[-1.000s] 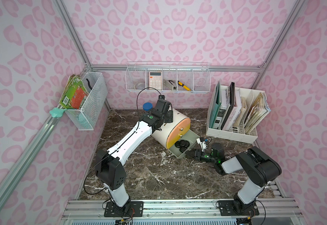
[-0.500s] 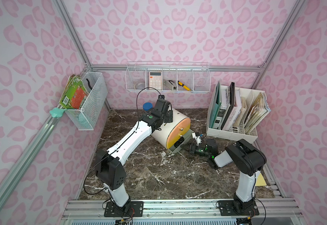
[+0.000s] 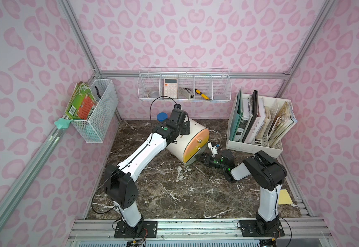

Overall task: Put the bluetooth earphones in the drawer according to color
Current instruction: Close the drawer in the storage box.

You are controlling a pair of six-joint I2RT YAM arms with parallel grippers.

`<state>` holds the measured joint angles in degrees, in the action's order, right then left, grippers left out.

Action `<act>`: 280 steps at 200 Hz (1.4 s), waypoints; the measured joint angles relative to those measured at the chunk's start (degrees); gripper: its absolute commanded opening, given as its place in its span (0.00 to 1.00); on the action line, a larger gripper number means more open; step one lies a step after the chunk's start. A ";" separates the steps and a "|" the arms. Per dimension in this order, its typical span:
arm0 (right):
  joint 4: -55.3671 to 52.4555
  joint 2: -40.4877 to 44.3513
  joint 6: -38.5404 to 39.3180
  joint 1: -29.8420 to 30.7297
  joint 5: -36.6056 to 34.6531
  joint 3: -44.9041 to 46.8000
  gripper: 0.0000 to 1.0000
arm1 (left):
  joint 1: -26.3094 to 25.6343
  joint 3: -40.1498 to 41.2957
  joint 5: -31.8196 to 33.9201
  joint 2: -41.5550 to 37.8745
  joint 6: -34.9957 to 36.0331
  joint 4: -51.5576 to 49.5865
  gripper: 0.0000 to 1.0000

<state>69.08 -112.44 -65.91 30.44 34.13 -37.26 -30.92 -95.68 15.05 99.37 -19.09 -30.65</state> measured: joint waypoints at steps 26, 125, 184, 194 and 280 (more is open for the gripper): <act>-1.46 4.44 1.16 -0.20 -2.38 3.30 0.30 | -0.02 0.50 -0.48 -0.48 0.00 -0.09 0.76; -7.89 3.56 5.99 -5.38 -3.45 2.91 0.29 | -0.15 1.99 -1.70 -2.05 -0.22 -0.76 0.76; -7.30 -2.16 3.45 -3.91 -1.16 -3.69 0.25 | -0.15 2.12 -1.84 -2.16 -0.22 -0.90 0.76; -7.45 -0.92 3.19 -3.87 -1.73 -2.45 0.26 | -0.15 2.23 -1.88 -2.25 -0.22 -0.87 0.76; -13.53 8.17 7.54 -5.53 -3.56 -1.75 0.27 | -0.17 4.07 -4.17 -4.35 -0.74 -1.49 0.77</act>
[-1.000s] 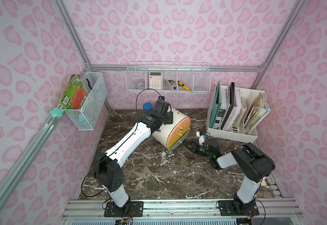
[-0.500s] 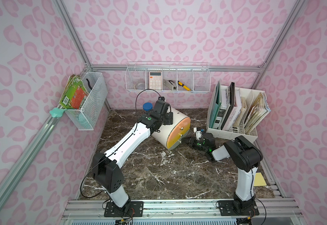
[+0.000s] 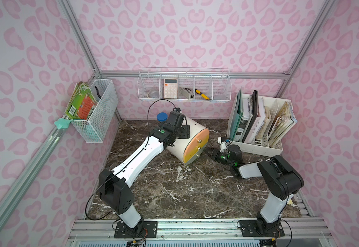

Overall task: Put the bluetooth earphones in the drawer according to color
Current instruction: Close the drawer in the storage box, then adjust the drawer in the storage box.

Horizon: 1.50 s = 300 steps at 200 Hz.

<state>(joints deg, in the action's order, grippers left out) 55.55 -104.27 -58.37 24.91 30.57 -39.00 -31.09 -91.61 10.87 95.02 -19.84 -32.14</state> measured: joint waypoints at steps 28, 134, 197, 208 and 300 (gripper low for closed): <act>-0.85 -1.86 0.22 1.14 0.98 -3.34 0.27 | -0.02 0.31 0.07 -0.02 -0.24 0.31 0.77; -18.97 17.11 9.18 2.43 -4.74 -5.90 0.28 | -0.04 2.01 -1.20 -1.95 -2.45 -0.24 0.77; -25.62 12.11 11.74 4.09 -4.33 -13.03 0.28 | -0.04 2.36 -1.70 -2.21 -2.56 -0.13 0.76; -27.10 14.08 12.11 4.28 -5.09 -11.87 0.29 | -0.04 2.38 -2.21 -2.56 -2.58 -0.59 0.76; -37.64 20.35 18.08 -2.56 -5.84 -19.50 0.54 | -1.88 17.29 -0.09 -22.71 -5.77 -3.52 0.99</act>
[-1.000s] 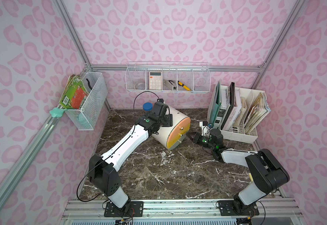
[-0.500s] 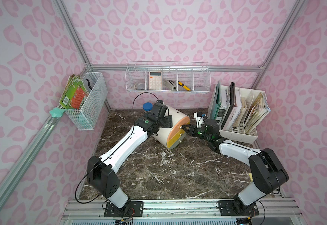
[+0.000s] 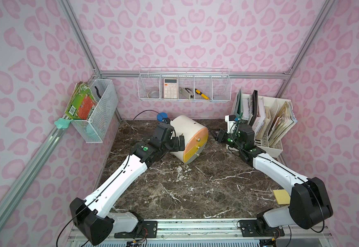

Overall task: Put the bluetooth earphones in the drawer according to color
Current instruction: Adjust the drawer in the storage box, then adjust the storage box at the center of the board.

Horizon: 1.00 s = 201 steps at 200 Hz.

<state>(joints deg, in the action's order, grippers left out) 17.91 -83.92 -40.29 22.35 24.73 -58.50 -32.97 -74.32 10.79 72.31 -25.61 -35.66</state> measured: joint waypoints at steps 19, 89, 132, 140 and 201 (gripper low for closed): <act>-1.40 -3.21 2.01 -1.01 1.55 -4.72 0.64 | 0.02 6.27 1.70 -5.75 -2.23 1.05 0.99; -8.63 -19.43 7.10 -3.56 8.83 -24.02 0.78 | 3.82 20.79 6.38 -16.11 -12.02 0.85 0.99; -14.45 -27.32 10.75 -3.02 12.63 -33.86 0.78 | 10.67 23.87 1.18 -16.70 -14.67 1.97 0.99; -15.93 -28.52 11.54 -2.78 13.07 -35.08 0.78 | 12.28 23.93 -0.22 -16.68 -14.75 2.38 0.99; -19.91 -25.92 16.46 2.03 14.05 -32.24 0.77 | 22.71 23.06 -9.75 -15.45 -16.63 6.21 0.99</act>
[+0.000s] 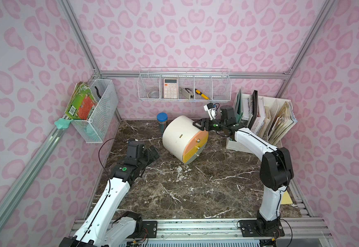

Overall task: Put the bluetooth earphones in the drawer according to color
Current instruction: Adjust the storage box at the center of the board.

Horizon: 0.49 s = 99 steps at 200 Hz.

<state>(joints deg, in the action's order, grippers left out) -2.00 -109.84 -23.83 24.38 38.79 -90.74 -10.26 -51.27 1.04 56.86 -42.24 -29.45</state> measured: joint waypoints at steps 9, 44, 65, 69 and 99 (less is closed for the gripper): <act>1.03 1.68 0.17 0.39 -0.22 2.47 0.77 | 0.61 -0.02 -0.96 0.13 0.00 0.35 0.99; 7.72 10.73 -0.31 1.99 -0.42 16.48 0.77 | 1.31 0.61 -4.15 0.15 -0.85 2.49 0.99; 10.38 15.80 -0.68 3.19 -0.57 23.10 0.77 | 1.31 0.81 -6.16 0.57 -0.85 3.78 0.99; 10.62 16.92 -0.81 3.58 -0.70 24.33 0.77 | 1.31 0.79 -6.54 0.70 -0.85 4.04 0.99; 11.85 23.71 -0.98 6.58 -0.35 31.71 0.77 | 1.33 -0.42 -8.33 1.27 -0.59 4.85 0.99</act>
<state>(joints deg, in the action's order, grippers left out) 9.85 -86.13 -24.82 30.96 38.44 -59.02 -8.93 -51.68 -7.29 58.13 -42.83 -24.60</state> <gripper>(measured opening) 0.768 0.989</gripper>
